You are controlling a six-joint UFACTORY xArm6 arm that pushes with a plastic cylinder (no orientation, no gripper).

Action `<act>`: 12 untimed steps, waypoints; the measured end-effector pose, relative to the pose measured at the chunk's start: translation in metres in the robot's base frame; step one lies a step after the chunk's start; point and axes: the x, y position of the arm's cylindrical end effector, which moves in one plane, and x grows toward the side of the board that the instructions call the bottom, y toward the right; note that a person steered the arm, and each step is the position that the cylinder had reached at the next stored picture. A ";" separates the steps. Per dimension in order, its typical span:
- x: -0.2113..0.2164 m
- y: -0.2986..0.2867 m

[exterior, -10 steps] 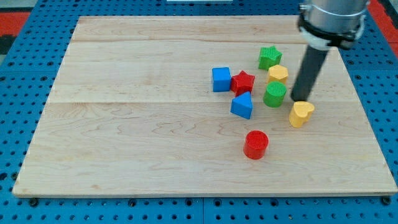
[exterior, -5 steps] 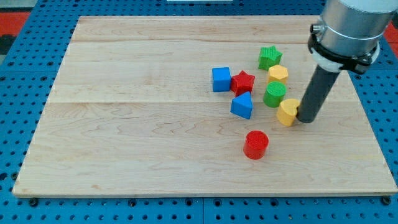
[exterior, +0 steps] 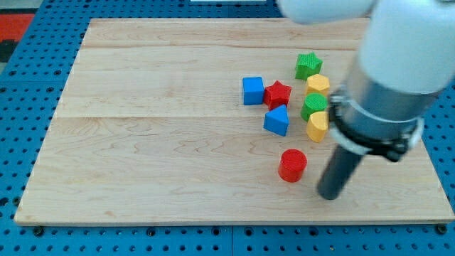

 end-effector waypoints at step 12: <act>-0.082 -0.044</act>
